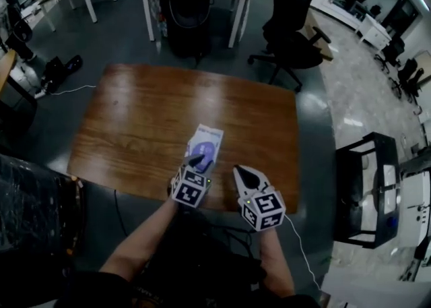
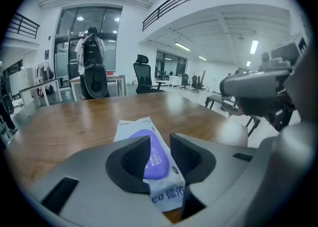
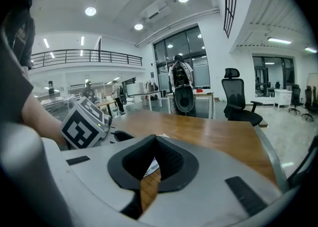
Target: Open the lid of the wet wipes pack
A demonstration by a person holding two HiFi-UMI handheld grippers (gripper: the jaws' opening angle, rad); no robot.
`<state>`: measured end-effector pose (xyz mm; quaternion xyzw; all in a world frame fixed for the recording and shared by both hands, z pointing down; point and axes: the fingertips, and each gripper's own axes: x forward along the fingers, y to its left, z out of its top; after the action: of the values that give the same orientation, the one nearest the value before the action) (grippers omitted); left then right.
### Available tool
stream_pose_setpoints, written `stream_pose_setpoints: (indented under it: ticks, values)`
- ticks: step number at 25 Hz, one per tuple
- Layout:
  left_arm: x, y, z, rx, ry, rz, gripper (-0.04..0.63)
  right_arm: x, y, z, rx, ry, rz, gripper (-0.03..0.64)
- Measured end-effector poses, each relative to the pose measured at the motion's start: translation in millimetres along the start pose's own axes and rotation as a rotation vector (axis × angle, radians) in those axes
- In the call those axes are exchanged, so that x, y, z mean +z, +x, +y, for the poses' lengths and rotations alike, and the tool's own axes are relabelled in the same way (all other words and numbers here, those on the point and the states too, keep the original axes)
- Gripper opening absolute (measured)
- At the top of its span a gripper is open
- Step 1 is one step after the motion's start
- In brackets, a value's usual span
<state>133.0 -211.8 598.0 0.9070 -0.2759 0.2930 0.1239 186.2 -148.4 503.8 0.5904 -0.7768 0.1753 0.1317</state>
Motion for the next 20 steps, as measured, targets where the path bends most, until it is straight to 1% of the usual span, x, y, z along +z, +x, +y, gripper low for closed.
stream_pose_setpoints:
  ticks: [1,3,4,5,8,11,14,20]
  values:
    - [0.0,6.9,0.7,-0.002,0.01,0.007,0.131,1.6,5.3,-3.1,-0.006,-0.013,0.01,0.011]
    - [-2.5,17.0,2.9,0.002,0.032,0.028,0.141,3.6,15.7,-6.9,-0.013,-0.045,0.031,0.011]
    - [-3.6,20.4,4.5,0.009,0.039,0.039,0.204,4.6,20.4,-9.1,-0.014,-0.06,0.039,0.011]
    - [-4.2,23.3,6.6,0.02,0.043,0.048,0.216,5.7,24.8,-12.4,-0.015,-0.068,0.044,0.011]
    - [-9.3,30.6,16.7,0.068,0.035,0.081,0.233,6.0,40.1,-27.1,-0.011,-0.057,0.05,0.011]
    - [-23.1,33.9,19.1,0.094,-0.002,0.116,0.233,2.6,58.5,-37.9,0.017,-0.063,0.065,0.011]
    - [-24.5,36.9,19.4,0.12,-0.019,0.116,0.235,2.5,85.5,-45.2,0.08,-0.074,0.065,0.011]
    - [-28.3,38.0,21.0,0.195,-0.047,0.172,0.245,-19.4,143.5,-49.4,0.256,-0.085,0.126,0.011]
